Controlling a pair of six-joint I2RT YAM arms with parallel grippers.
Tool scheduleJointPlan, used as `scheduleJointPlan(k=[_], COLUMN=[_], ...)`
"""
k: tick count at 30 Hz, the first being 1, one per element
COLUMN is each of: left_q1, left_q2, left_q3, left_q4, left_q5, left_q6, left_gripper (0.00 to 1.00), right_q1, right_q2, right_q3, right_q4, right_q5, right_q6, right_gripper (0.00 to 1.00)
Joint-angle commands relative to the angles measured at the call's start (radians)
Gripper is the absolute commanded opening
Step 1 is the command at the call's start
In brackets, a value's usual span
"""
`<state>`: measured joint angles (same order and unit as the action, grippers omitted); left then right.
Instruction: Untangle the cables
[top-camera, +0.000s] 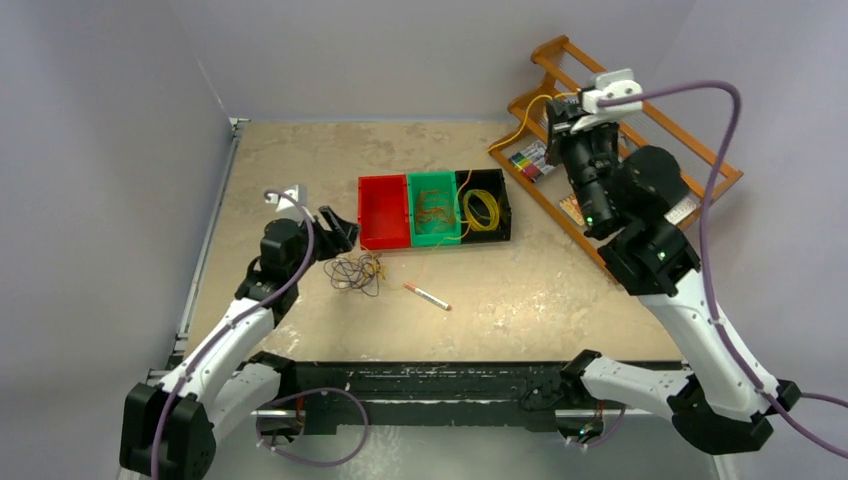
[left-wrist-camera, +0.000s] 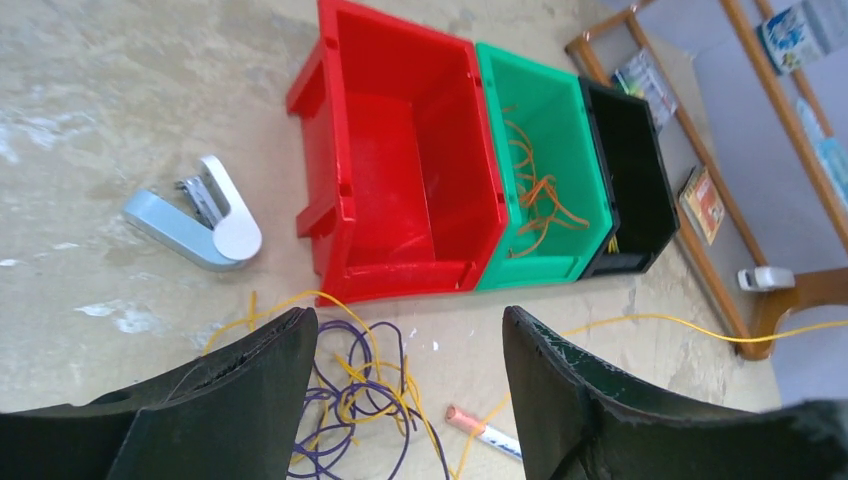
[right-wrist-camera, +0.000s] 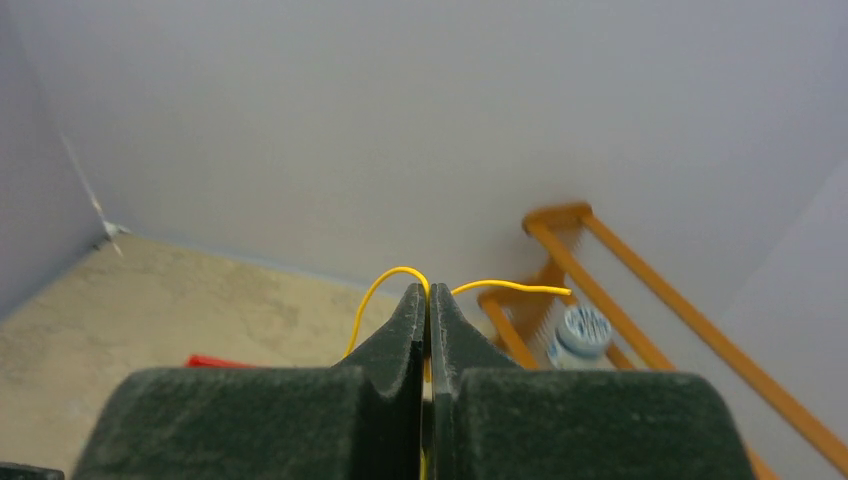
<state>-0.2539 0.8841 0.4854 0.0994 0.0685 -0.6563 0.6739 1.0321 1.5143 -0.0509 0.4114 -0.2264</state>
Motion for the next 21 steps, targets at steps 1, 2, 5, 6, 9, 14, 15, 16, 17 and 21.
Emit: scheduleJointPlan(k=[1, 2, 5, 6, 9, 14, 15, 16, 17, 21], left_q1=[-0.056, -0.069, -0.11, -0.118, -0.122, -0.121, -0.121, -0.121, -0.121, -0.12], left_q2=[0.08, 0.102, 0.151, 0.164, 0.187, 0.216, 0.223, 0.227, 0.229, 0.224], left_q3=[0.079, 0.085, 0.099, 0.103, 0.112, 0.133, 0.141, 0.148, 0.152, 0.152], left_q4=[0.012, 0.011, 0.009, 0.007, -0.017, -0.067, -0.069, -0.074, -0.075, -0.078], left_q5=[-0.019, -0.026, -0.065, -0.073, -0.122, -0.193, -0.189, -0.184, -0.183, -0.194], left_q6=[0.044, 0.042, 0.034, 0.033, 0.015, 0.0, 0.002, 0.005, 0.007, 0.007], left_gripper=[0.68, 0.67, 0.66, 0.65, 0.62, 0.61, 0.61, 0.61, 0.61, 0.62], right_q1=[0.0, -0.002, -0.004, -0.008, -0.026, -0.076, -0.077, -0.077, -0.076, -0.077], right_q2=[0.016, 0.009, 0.003, 0.002, 0.003, 0.01, 0.006, -0.004, -0.019, -0.083], right_q3=[0.013, -0.009, -0.07, -0.09, -0.157, -0.191, -0.185, -0.18, -0.178, -0.176], right_q4=[-0.16, -0.178, -0.299, -0.351, -0.514, -0.706, -0.726, -0.73, -0.721, -0.603], right_q5=[0.263, 0.312, 0.469, 0.491, 0.533, 0.543, 0.547, 0.549, 0.55, 0.515], right_q6=[0.089, 0.103, 0.196, 0.242, 0.404, 0.576, 0.598, 0.603, 0.596, 0.495], right_gripper=[0.0, 0.0, 0.0, 0.0, 0.0, 0.14, 0.23, 0.3, 0.36, 0.5])
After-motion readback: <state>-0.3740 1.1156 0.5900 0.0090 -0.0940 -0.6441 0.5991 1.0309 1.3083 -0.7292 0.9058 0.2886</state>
